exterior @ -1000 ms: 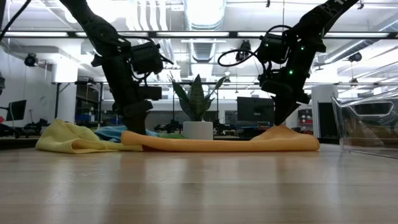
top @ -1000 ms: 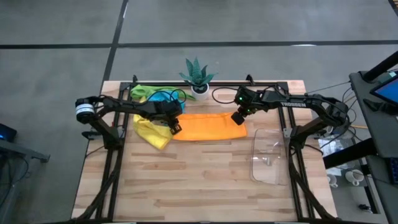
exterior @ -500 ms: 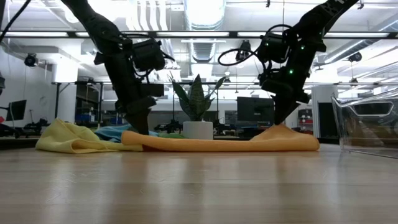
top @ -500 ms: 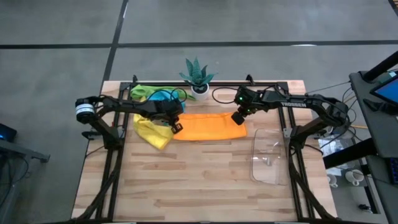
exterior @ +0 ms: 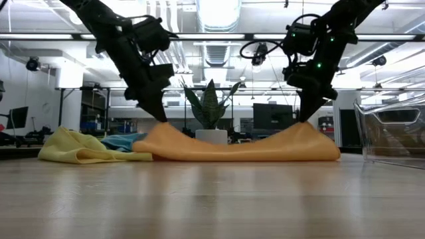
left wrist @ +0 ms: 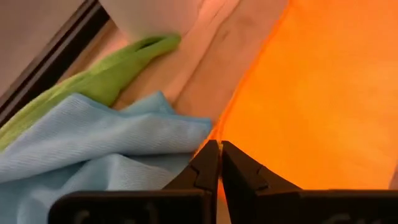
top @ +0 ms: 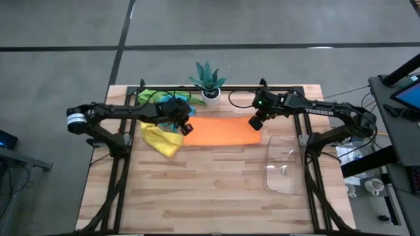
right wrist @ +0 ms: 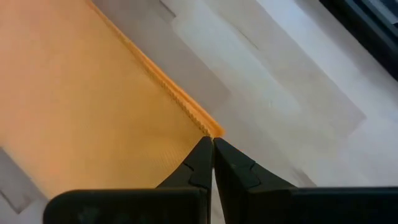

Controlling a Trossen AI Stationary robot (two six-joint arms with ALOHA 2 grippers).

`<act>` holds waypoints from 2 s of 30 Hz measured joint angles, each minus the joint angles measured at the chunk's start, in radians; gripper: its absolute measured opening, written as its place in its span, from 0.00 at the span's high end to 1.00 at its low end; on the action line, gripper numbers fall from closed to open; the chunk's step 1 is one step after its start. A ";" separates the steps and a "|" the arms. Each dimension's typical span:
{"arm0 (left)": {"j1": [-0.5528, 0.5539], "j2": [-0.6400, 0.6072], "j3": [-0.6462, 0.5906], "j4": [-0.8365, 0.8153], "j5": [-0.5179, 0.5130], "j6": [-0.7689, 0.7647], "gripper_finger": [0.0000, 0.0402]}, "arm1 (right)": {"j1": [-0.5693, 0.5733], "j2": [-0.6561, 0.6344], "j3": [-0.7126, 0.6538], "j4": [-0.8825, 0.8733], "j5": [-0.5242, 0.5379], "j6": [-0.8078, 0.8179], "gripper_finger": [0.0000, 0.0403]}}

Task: Roll microfiber towels into tight, uniform cylinder then place into a basket
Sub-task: Fold the orange microfiber cloth, then adjust the yellow microfiber cloth

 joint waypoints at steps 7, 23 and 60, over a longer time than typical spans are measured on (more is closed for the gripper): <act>0.001 0.054 -0.021 0.052 -0.040 -0.001 1.00 | 0.000 0.048 -0.008 -0.001 0.005 0.013 0.98; 0.001 0.081 -0.028 0.055 -0.069 -0.025 1.00 | 0.000 0.097 -0.008 0.023 0.005 0.025 0.97; -0.366 -0.136 -0.254 0.231 -0.196 -0.014 0.55 | 0.281 -0.484 -0.256 0.393 -0.004 -0.076 0.60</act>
